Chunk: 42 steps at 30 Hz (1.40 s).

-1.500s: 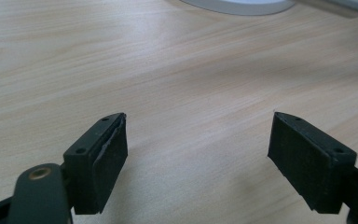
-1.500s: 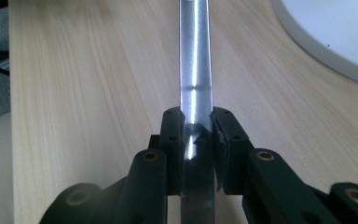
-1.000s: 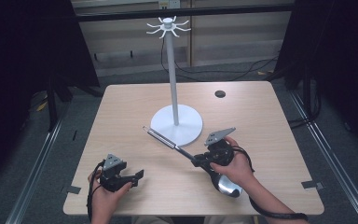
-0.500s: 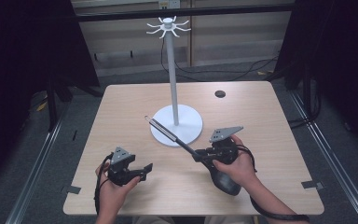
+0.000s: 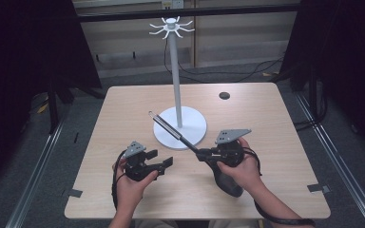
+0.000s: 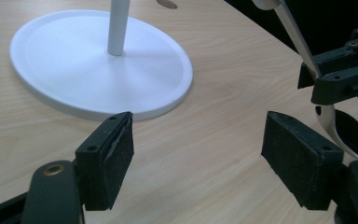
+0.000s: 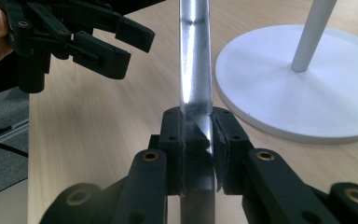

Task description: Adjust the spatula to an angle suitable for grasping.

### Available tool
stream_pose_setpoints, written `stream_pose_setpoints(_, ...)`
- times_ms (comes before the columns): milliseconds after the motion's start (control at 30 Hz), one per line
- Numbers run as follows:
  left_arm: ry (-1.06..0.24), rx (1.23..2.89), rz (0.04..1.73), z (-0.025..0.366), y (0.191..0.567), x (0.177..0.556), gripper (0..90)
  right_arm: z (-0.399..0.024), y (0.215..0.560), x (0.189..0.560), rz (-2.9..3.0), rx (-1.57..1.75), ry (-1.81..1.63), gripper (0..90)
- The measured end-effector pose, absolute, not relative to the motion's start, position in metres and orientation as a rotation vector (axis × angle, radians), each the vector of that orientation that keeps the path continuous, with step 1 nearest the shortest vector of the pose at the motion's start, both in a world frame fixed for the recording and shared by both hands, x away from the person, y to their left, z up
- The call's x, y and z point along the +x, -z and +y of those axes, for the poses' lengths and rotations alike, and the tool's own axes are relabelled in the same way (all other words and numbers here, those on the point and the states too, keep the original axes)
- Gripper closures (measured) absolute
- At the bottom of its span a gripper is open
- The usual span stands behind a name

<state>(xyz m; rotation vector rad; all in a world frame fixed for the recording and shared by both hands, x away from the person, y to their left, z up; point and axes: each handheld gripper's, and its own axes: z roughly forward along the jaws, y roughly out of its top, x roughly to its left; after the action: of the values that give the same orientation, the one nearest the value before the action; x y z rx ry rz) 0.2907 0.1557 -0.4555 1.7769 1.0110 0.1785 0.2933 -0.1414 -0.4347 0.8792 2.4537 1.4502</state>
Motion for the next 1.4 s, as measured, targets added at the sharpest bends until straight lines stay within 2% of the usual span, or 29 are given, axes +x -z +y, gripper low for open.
stream_pose_setpoints(333, -0.075, 1.672, 1.002, 0.139, 0.445, 0.294, 29.0, -0.136, 0.433, 0.291, 2.434, 0.870, -1.465, 75.8)
stream_pose_setpoints(600, -0.045, 1.591, 0.979, 0.126, 0.437, 0.298, 39.4, -0.132, 0.431, 0.290, 2.417, 0.857, -1.461, 75.8)
stream_pose_setpoints(767, -0.044, 1.564, 0.991, 0.121, 0.436, 0.300, 53.7, -0.131, 0.431, 0.290, 2.410, 0.852, -1.460, 75.7)
stream_pose_setpoints(967, 0.000, 1.516, 0.995, 0.113, 0.437, 0.302, 64.1, -0.132, 0.431, 0.290, 2.403, 0.858, -1.461, 75.7)
stream_pose_setpoints(1067, 0.001, 1.500, 0.998, 0.108, 0.436, 0.303, 76.6, -0.131, 0.430, 0.289, 2.394, 0.850, -1.465, 75.7)
stream_pose_setpoints(1400, 0.098, 1.436, 1.007, 0.102, 0.422, 0.302, 88.1, -0.131, 0.429, 0.286, 2.349, 0.850, -1.486, 75.9)
